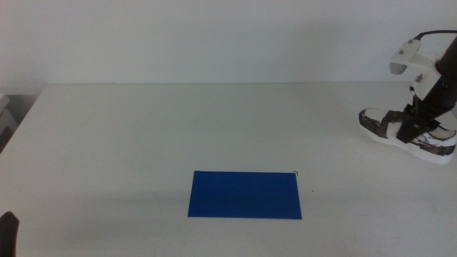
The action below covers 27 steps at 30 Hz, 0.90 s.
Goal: Use one arm to grab the shoe from the table and place it on the mat.
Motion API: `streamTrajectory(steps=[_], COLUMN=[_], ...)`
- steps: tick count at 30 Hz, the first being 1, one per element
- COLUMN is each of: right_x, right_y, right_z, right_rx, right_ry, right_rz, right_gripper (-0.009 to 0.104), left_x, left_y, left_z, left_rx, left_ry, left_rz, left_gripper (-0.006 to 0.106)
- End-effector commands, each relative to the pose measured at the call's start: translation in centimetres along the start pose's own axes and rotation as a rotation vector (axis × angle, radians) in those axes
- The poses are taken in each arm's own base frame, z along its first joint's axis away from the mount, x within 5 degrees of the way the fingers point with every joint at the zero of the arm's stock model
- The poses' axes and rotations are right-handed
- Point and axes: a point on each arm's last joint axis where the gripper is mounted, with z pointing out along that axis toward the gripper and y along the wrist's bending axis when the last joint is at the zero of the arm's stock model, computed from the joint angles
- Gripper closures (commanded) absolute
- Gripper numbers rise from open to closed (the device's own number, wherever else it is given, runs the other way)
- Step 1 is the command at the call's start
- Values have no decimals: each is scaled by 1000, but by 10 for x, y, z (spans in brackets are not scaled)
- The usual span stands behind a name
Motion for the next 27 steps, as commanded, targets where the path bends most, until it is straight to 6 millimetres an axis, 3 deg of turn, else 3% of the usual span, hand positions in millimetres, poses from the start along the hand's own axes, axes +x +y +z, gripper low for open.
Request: streamTrajectory(steps=[1,6,11,18,27], right_x=[-9,-22,-47,-89,-136], right_y=[11,25,49,89,151], right_z=[-35,-36,-39,-50,-35], right_rx=[72,60,40,38,-9], right_ry=[-77,-84,-97,-161,-161], right_rz=[38,74,73,60,37], right_gripper=[99,99,99,99,99], left_x=[-6,-6,-6,-6,-6], left_y=[-2,-2,-2,-2,-2], left_z=[-1,-1,-1,-1,-1], left_rx=[20,20,20,20,20], left_ry=[-79,-79,-79,-79,-79], left_rz=[-6,-6,-6,-6,-6], left_gripper=[7,7,7,7,7])
